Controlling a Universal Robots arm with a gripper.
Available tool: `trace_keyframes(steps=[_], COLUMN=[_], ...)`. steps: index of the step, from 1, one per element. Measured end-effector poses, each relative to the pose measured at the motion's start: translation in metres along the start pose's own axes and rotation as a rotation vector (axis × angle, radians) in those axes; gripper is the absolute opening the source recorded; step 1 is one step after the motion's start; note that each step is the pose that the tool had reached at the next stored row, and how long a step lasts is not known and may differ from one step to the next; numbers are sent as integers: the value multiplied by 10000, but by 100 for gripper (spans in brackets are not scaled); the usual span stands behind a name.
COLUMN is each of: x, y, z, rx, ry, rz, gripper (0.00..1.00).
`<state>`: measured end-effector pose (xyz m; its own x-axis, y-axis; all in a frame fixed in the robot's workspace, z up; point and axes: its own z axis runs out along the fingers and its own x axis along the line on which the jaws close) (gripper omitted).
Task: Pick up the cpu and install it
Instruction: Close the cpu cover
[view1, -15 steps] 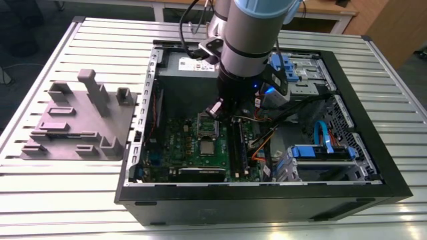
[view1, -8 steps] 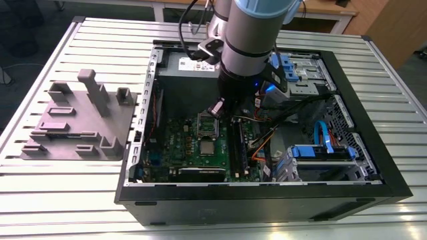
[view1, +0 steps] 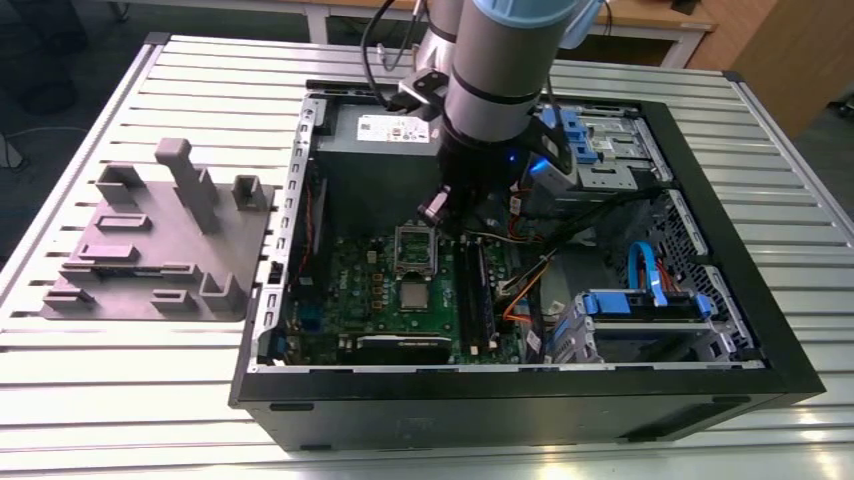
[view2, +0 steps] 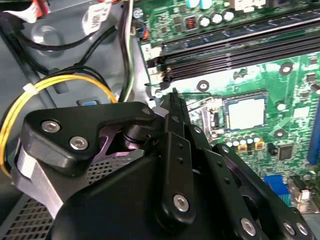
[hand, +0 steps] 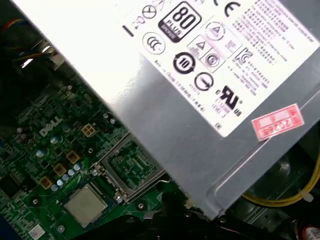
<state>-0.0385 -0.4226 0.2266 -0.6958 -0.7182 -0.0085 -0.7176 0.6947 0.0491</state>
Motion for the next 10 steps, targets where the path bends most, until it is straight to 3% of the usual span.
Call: trace_keyframes(steps=[7,10], x=[-27,-29], y=[23,25], z=[57,80], rx=[-24,-87], ry=[-18,-80], rz=[-104,-172], gripper=[10,10])
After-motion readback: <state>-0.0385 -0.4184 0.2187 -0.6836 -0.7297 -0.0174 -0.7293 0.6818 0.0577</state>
